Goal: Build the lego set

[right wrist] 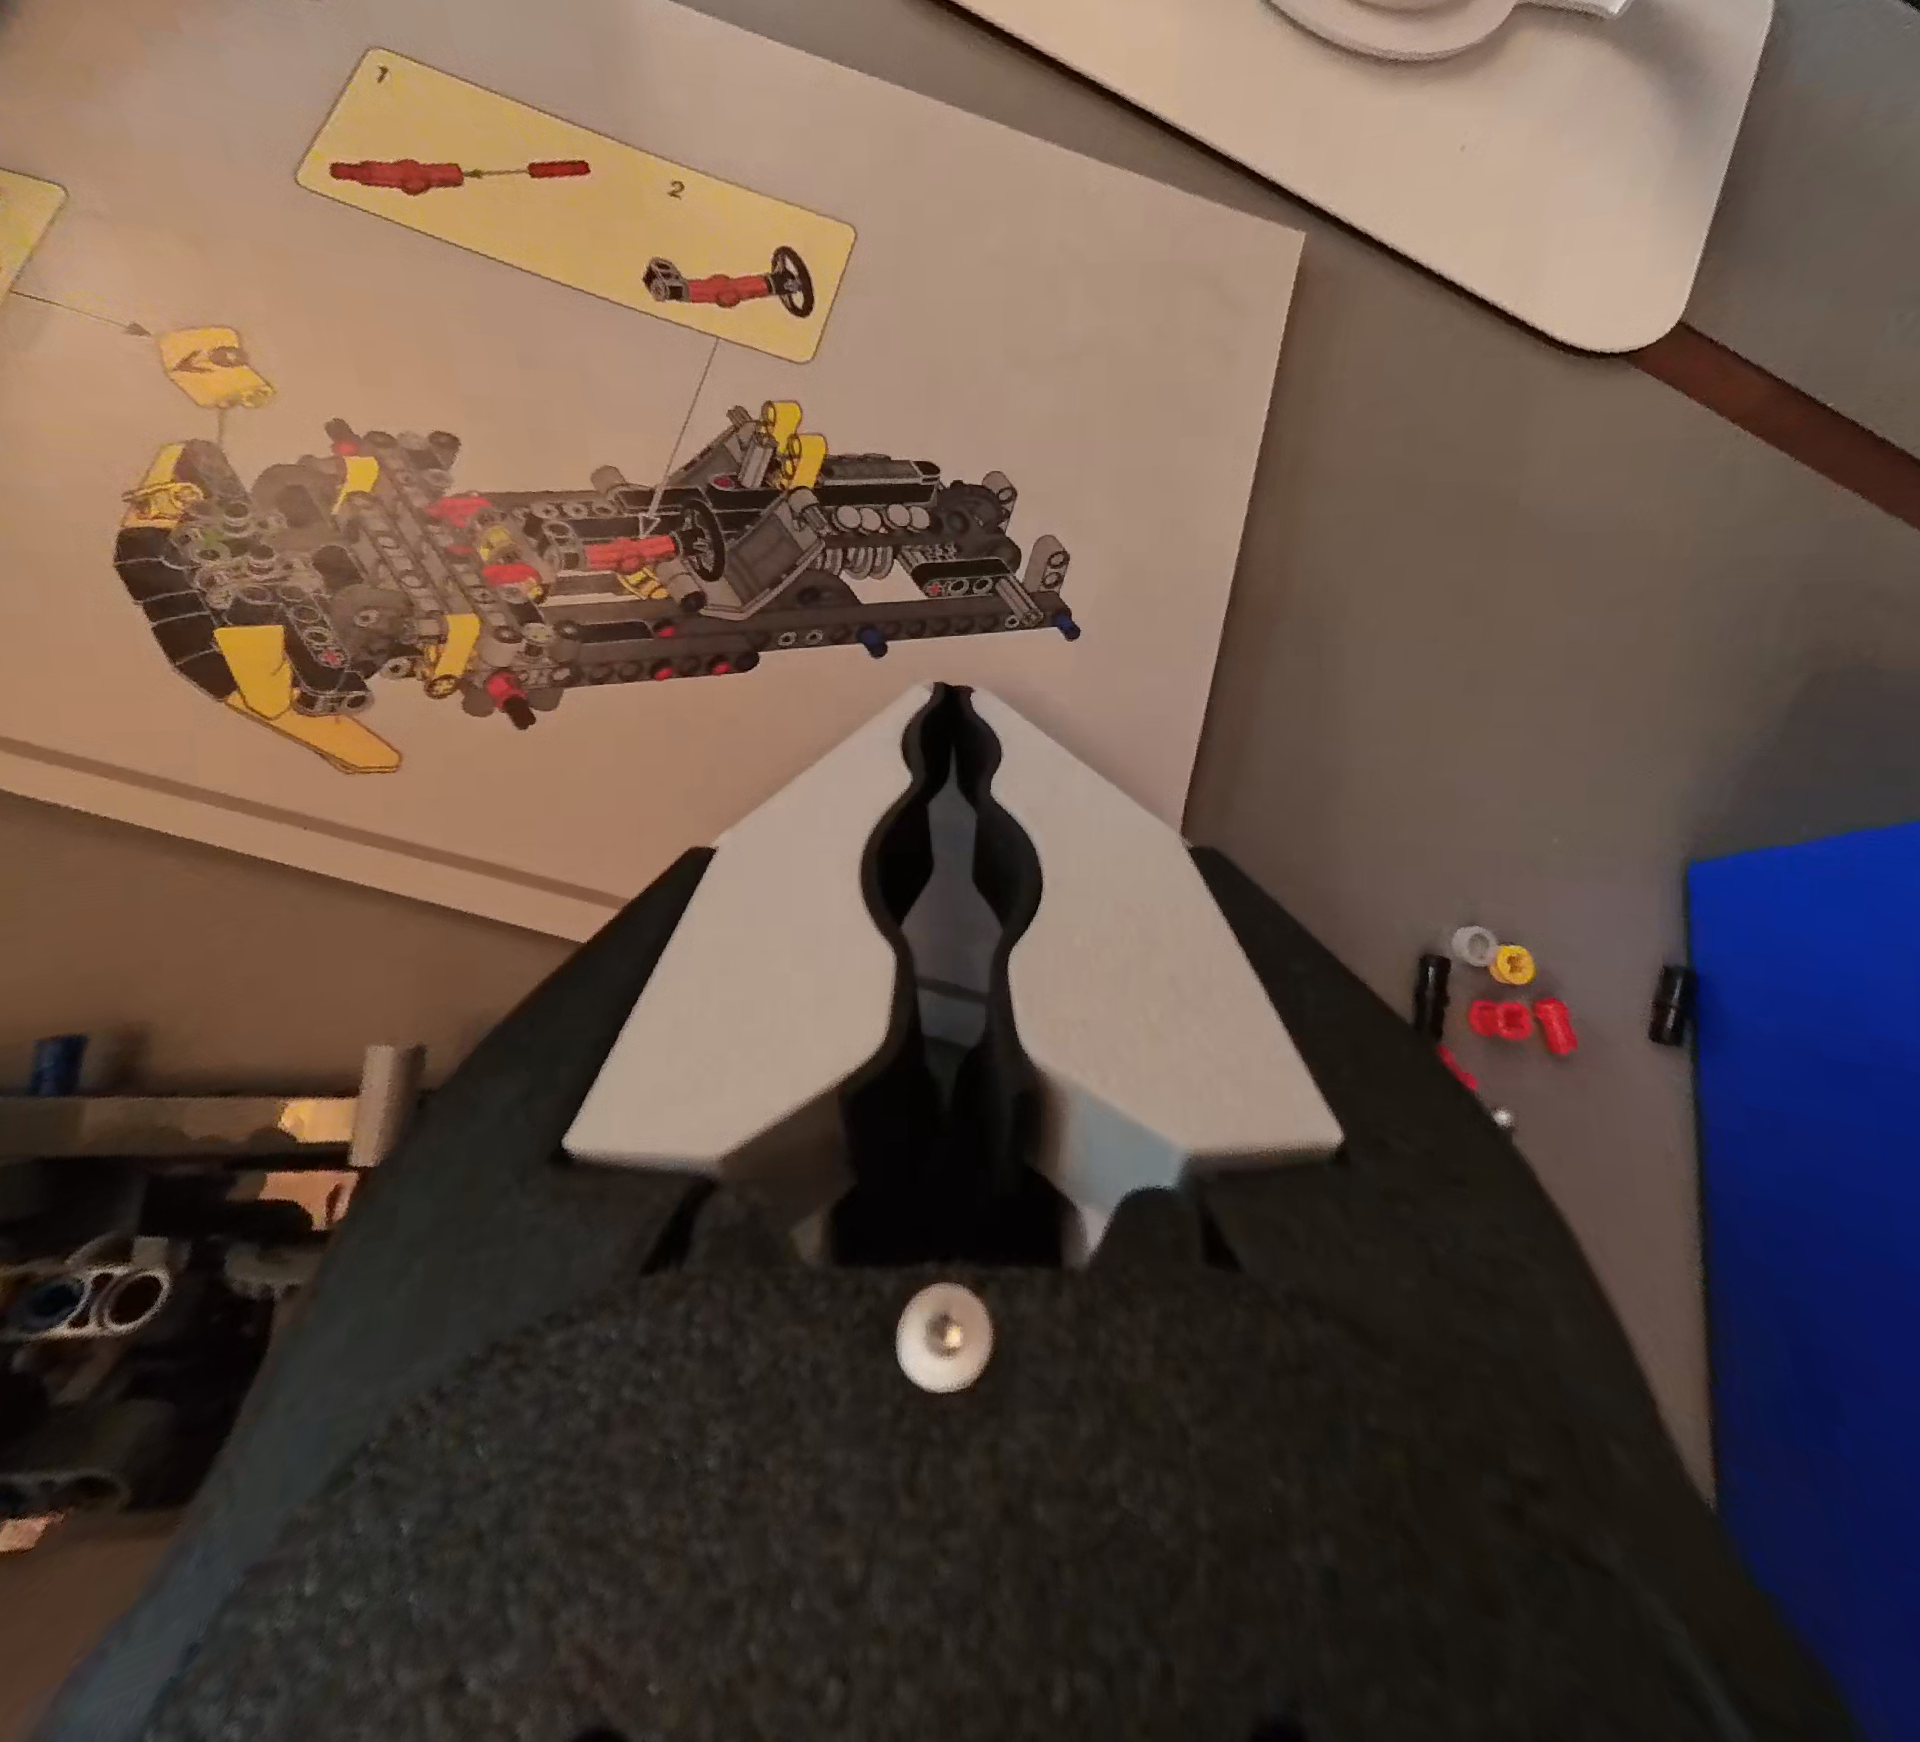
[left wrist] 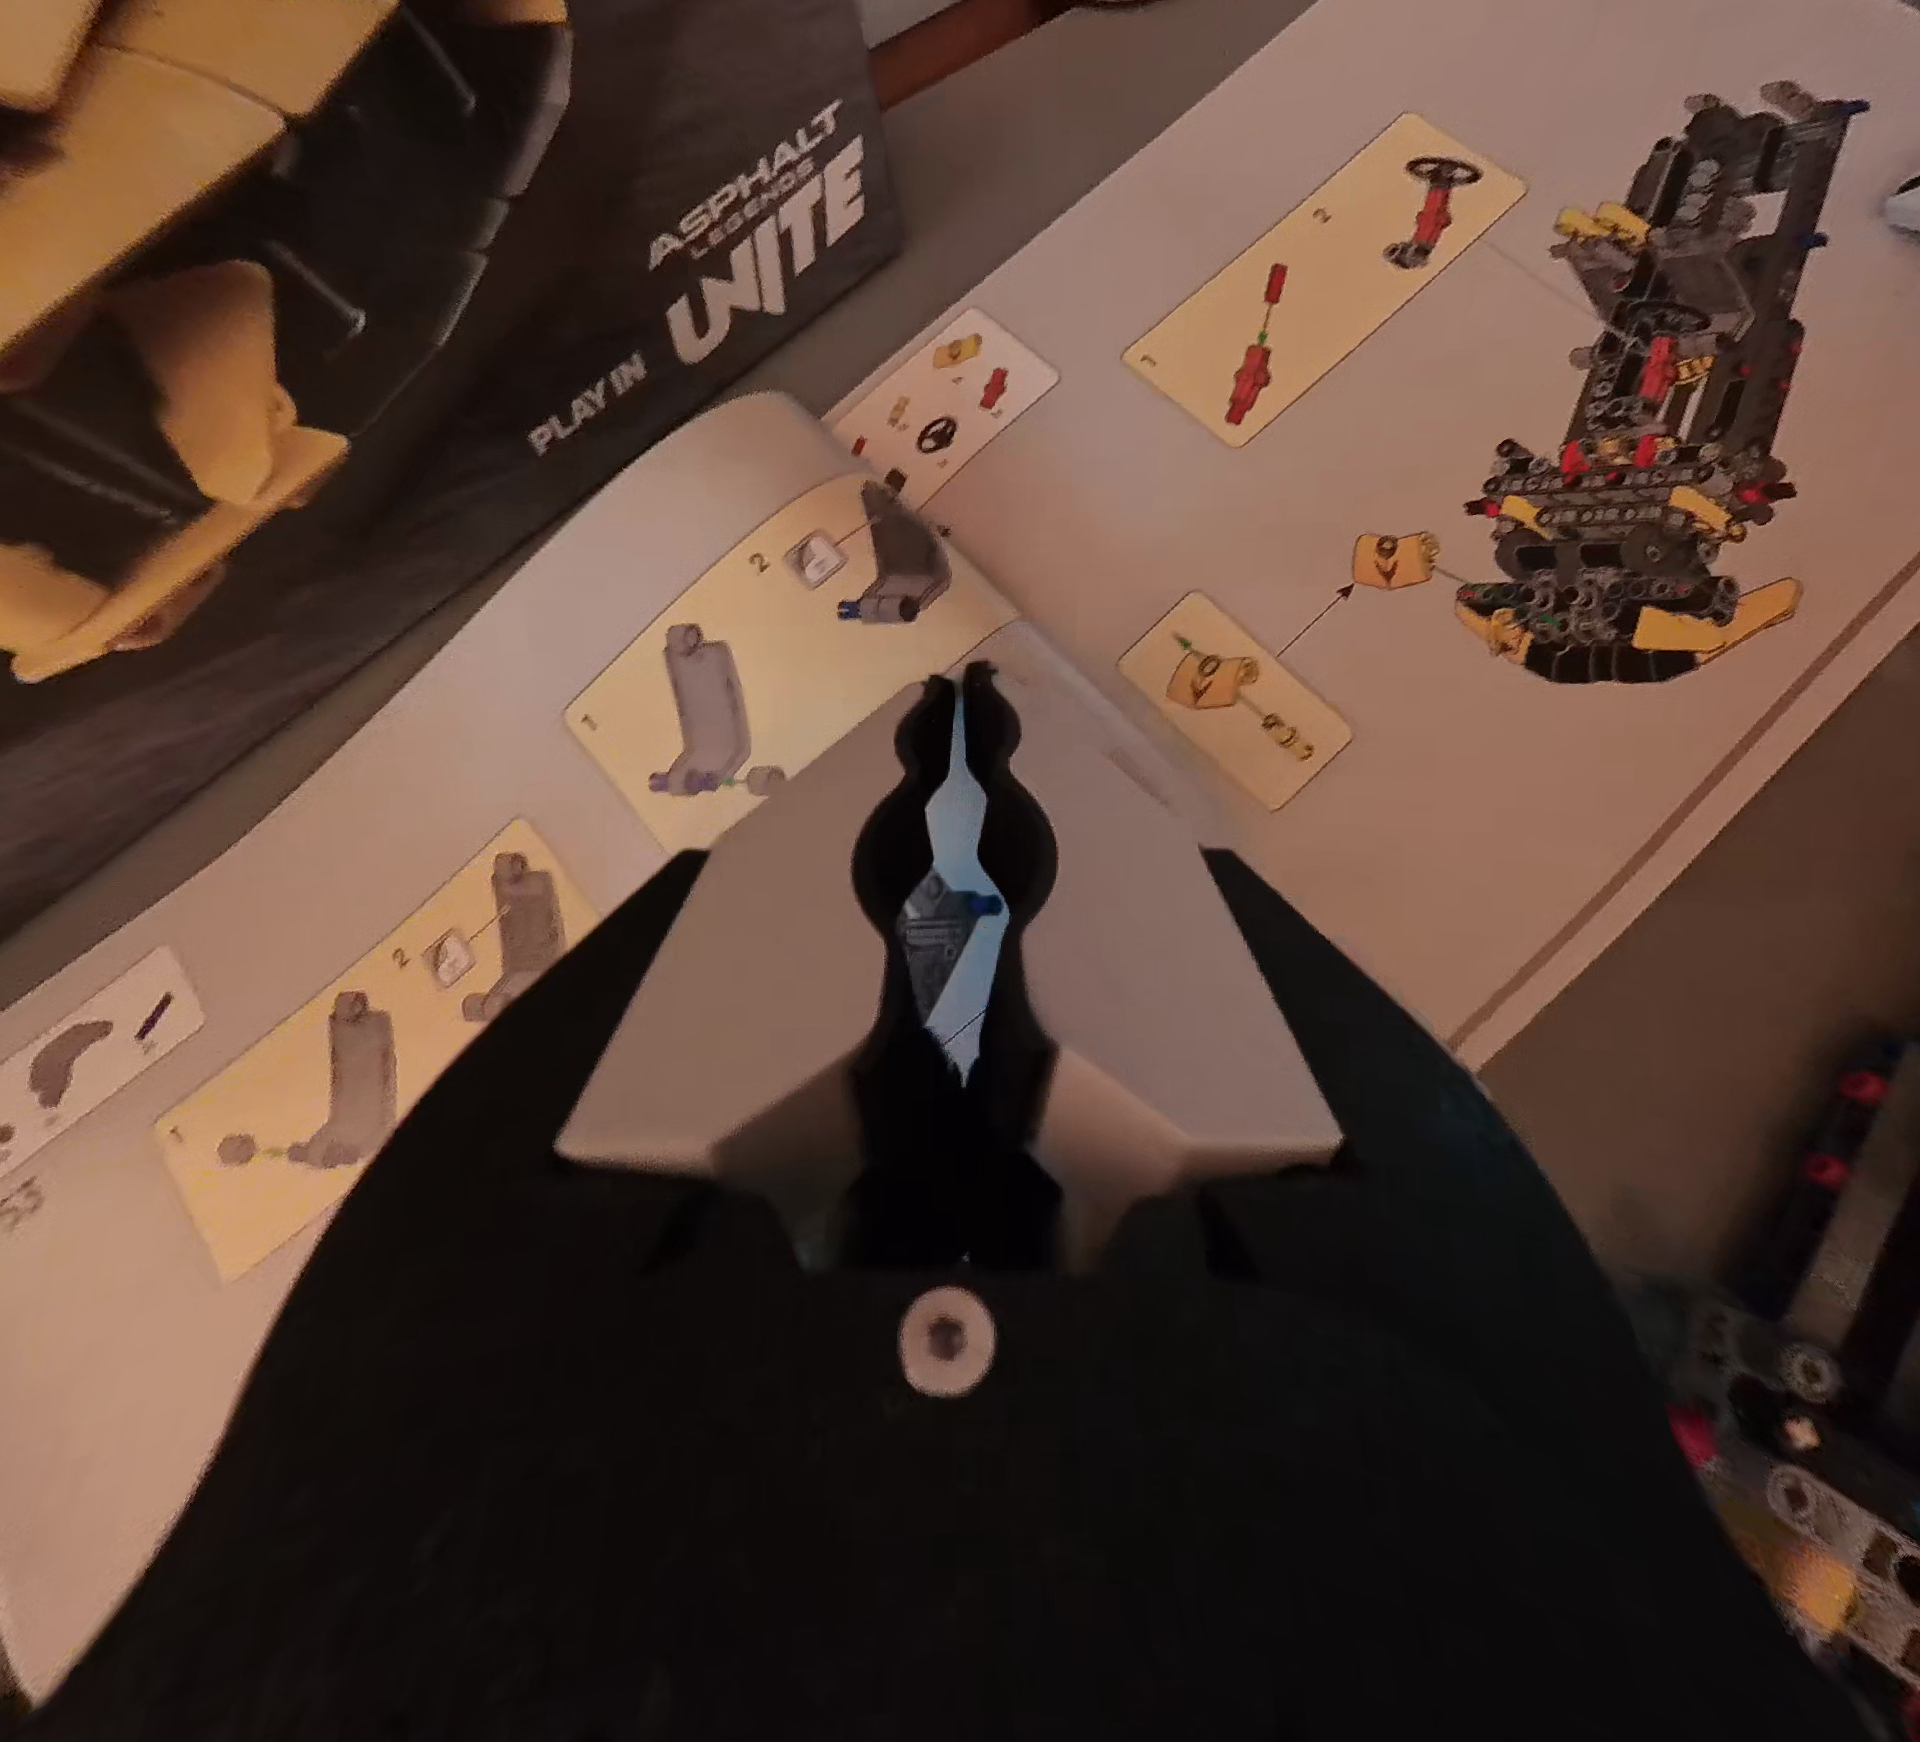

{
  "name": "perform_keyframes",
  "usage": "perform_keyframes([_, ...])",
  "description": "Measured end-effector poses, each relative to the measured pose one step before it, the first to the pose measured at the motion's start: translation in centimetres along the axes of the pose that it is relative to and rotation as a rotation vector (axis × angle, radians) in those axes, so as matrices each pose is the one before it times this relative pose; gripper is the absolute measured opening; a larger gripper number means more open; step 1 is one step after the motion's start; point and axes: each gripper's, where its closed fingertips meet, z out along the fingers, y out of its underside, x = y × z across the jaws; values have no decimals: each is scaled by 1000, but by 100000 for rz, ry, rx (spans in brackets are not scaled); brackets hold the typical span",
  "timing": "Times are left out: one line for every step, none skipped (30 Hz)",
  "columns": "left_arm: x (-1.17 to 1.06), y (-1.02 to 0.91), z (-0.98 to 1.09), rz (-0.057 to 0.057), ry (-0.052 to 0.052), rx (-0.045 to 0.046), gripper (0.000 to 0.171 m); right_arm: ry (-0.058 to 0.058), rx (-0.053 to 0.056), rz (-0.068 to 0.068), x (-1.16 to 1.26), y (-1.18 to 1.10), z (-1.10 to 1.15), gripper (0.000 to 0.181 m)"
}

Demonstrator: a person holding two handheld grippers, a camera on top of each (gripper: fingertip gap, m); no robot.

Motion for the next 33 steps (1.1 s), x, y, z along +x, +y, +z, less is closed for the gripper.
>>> perform_keyframes([-160,232,99,-493,20,-759,0,-358,256,377,-10,10,-13,0])
perform_keyframes([64,278,221,-465,1059,-1093,0,-191,232,239,12,0,-18,0])
perform_keyframes([-109,272,204,780,-318,-1361,0,-13,107,11,-8,7,-1,0])
perform_keyframes([-617,333,167,2691,-4086,-2436,0,59,86,-71,-14,5,-2,0])
perform_keyframes([-959,506,253,4313,-6283,-3367,0,97,-127,509,13,58,-42,0])
perform_keyframes([-854,378,414,3631,-5383,-1967,0,289,-440,343,-19,124,-101,0])
perform_keyframes([-214,-259,365,460,-973,1961,0,352,-481,956,-35,197,-208,0])
perform_keyframes([67,-435,377,-1664,1386,1659,0,800,-619,1103,11,286,-300,0])
perform_keyframes([58,-493,447,-72,807,-174,0,989,-635,-4,-2,342,-362,0])
perform_keyframes([77,-533,494,1901,-341,-1177,0,907,-312,162,68,262,-242,0])
perform_keyframes([21,-516,421,2200,-1032,-963,0,692,103,108,130,145,-110,0])
perform_keyframes([21,-345,334,1473,-1084,-260,0,112,-33,556,164,47,-3,0])
perform_keyframes([8,-197,232,140,-895,553,0,-527,145,962,120,39,20,0])
perform_keyframes([-19,-106,62,90,-560,578,0,-940,669,1421,60,3,20,0])
perform_keyframes([-6,68,-30,-238,-142,264,0,-877,478,945,-33,151,-71,0])
perform_keyframes([38,116,-104,-1459,678,-25,0,-317,-123,167,3,16,-27,0])
perform_keyframes([77,114,-154,-1836,1508,-479,0,170,-404,-292,2,13,-20,0])
perform_keyframes([83,165,-156,-1286,1782,-680,0,289,-513,-634,-8,6,-14,0])
perform_keyframes([59,117,-133,-1232,2000,-369,0,127,-365,-420,-17,3,-17,0])
perform_keyframes([14,51,-51,-1371,1892,554,0,-85,-262,-260,-2,9,-7,0])
perform_keyframes([6,2,-5,-1863,1655,830,0,-257,-223,-14,0,-10,-13,0])
perform_keyframes([5,14,-39,-988,984,388,0,-305,-160,261,1,-17,8,0])
perform_keyframes([14,8,-72,674,-4,201,0,-185,-10,-232,-8,-8,22,0])
perform_keyframes([-21,54,-64,920,-931,281,0,-121,109,-213,-7,-13,-9,0])
perform_keyframes([-8,52,-70,322,-1094,395,0,-38,326,-274,-18,-25,-2,0])
perform_keyframes([-69,1,-156,476,-1391,503,0,-71,132,-512,-3,-7,8,0])
perform_keyframes([-223,-47,-340,-3,-2001,81,0,-100,-20,-530,1,-1,-1,0])
perform_keyframes([-138,-103,-569,-441,-610,-90,3,-38,23,-280,8,5,-8,0])
perform_keyframes([143,-301,-726,-882,1569,1141,5,-42,39,-430,4,4,4,0])
perform_keyframes([286,-304,-685,-1366,2554,2024,7,-118,22,-175,-2,-17,-13,0])
perform_keyframes([353,-49,-524,-1236,2922,1094,7,-238,-54,55,8,10,-12,0])
perform_keyframes([312,330,-325,-973,2516,-429,10,-254,-64,-173,3,-4,40,0])
perform_keyframes([316,517,-136,-174,2147,-978,15,-245,-66,-237,13,14,-32,0])
